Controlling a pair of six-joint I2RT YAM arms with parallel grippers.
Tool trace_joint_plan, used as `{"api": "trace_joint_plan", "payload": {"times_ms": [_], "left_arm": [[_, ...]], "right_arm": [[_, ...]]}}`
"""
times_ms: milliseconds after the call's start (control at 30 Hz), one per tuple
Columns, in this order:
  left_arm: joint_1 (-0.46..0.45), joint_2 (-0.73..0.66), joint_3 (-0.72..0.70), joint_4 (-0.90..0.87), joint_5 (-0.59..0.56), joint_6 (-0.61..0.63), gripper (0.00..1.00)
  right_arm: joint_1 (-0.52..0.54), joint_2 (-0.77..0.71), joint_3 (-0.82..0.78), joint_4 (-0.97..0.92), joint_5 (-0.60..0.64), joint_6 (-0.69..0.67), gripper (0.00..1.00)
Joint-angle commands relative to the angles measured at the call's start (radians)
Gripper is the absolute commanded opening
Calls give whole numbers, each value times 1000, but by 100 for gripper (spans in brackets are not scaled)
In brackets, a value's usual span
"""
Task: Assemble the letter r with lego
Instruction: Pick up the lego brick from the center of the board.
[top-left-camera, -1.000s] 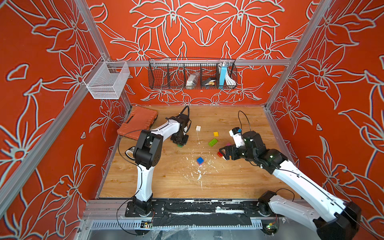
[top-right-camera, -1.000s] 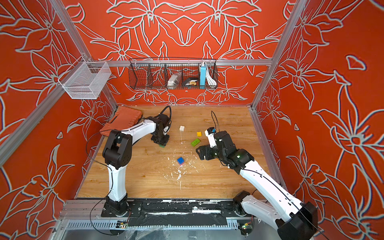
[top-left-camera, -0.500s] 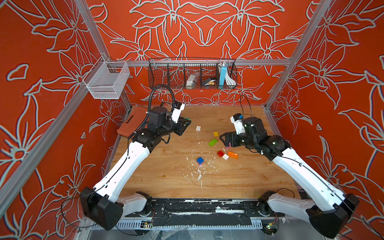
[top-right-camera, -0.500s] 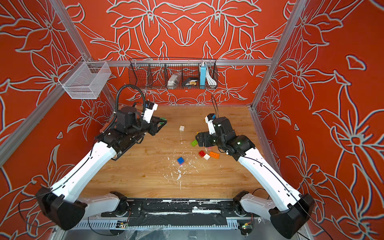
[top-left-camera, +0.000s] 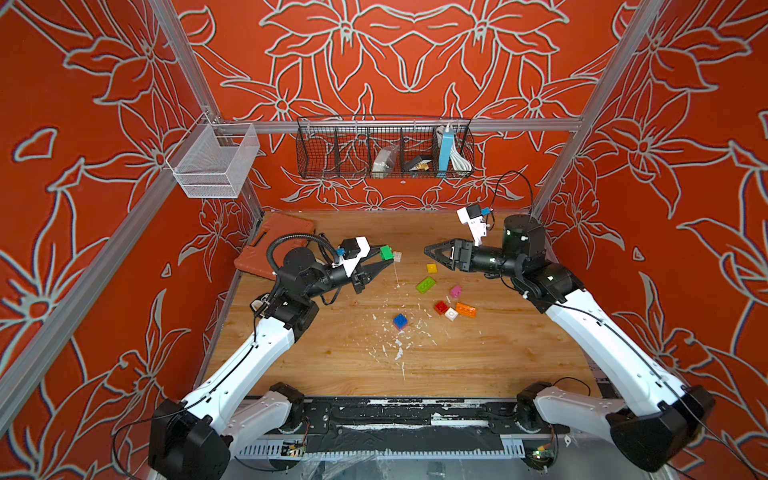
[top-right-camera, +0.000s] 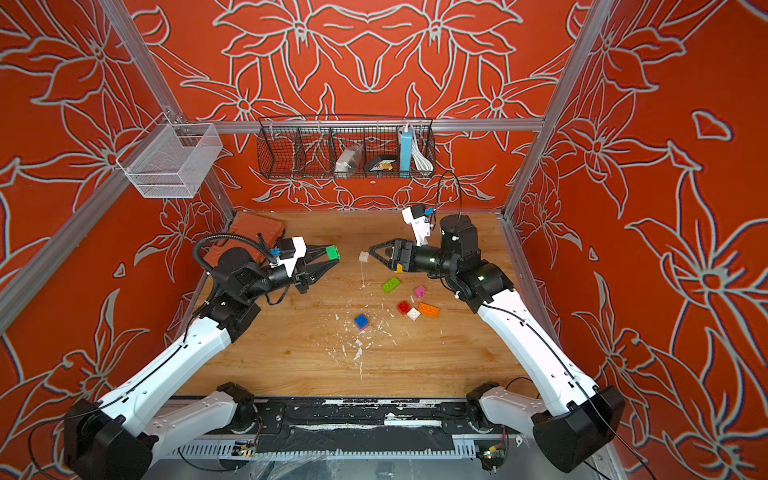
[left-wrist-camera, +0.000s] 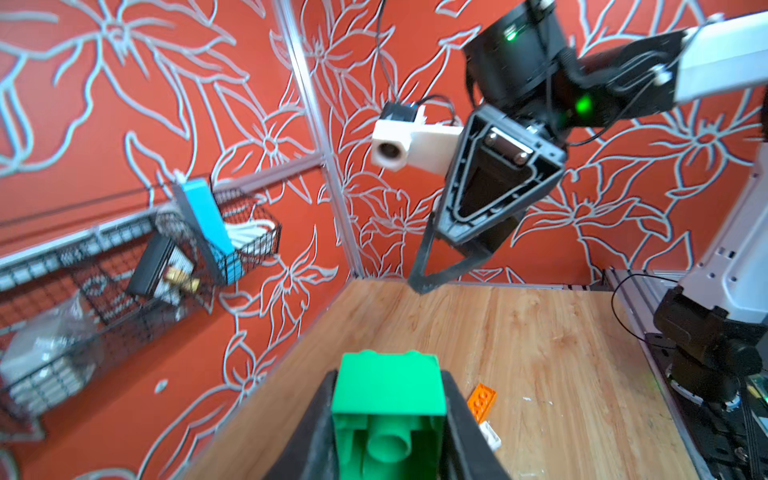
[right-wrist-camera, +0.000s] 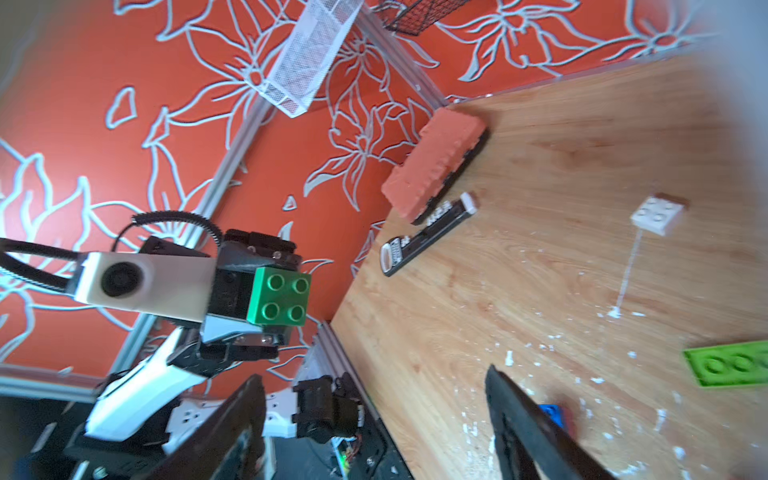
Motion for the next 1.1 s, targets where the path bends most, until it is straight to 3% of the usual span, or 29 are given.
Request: {"api": "trace_joint_plan", "payload": {"times_ms": [0,233,333,467,667,833,1067], "left_arm": [[-1,39,42,221,144,29,0],[-7,115,144,220,262,95,0],[-20,119,158,196,269,128,0],[-37,97,181,40,270,263,0],[-36,81,178,8,268,291,0],[-36,81,184,11,285,285,0],[-38,77,184,9,293,278,0]], "right_arm": [[26,-24,0,124,-128,82,84],[100,-32,34,124,-103,66,84],[122,-19,44,167,-74,104,83],[144,-12,54,197,-20,141,83],[185,4,54,258,-31,181,81],[202,31,56,243,-37,174,76],[209,31,62,249,-36,174,62]]}}
